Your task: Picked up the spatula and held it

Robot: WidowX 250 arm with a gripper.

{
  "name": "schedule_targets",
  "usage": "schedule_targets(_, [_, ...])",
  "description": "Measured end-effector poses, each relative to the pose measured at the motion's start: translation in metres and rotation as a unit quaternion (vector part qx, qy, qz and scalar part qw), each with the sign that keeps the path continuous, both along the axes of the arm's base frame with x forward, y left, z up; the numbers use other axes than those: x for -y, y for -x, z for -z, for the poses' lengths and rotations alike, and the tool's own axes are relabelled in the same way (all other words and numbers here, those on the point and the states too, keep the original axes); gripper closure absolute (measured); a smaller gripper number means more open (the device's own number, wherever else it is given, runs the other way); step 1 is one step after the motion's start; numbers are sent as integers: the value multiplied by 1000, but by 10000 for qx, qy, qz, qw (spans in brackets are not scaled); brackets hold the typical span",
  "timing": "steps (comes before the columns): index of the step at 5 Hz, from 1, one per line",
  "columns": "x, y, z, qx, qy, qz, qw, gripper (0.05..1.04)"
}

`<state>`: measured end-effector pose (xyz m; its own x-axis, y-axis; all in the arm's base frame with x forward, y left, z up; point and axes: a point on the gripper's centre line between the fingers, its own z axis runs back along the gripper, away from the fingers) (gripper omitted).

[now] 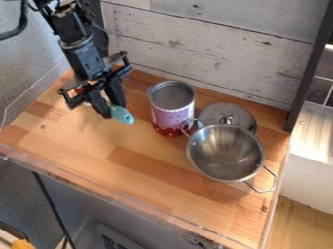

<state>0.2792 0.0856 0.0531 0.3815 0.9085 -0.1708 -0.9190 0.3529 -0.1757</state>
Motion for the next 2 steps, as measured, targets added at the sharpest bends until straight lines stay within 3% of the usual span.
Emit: schedule_targets(2, [-24,-12,-3,86,-80,-260,9996,814])
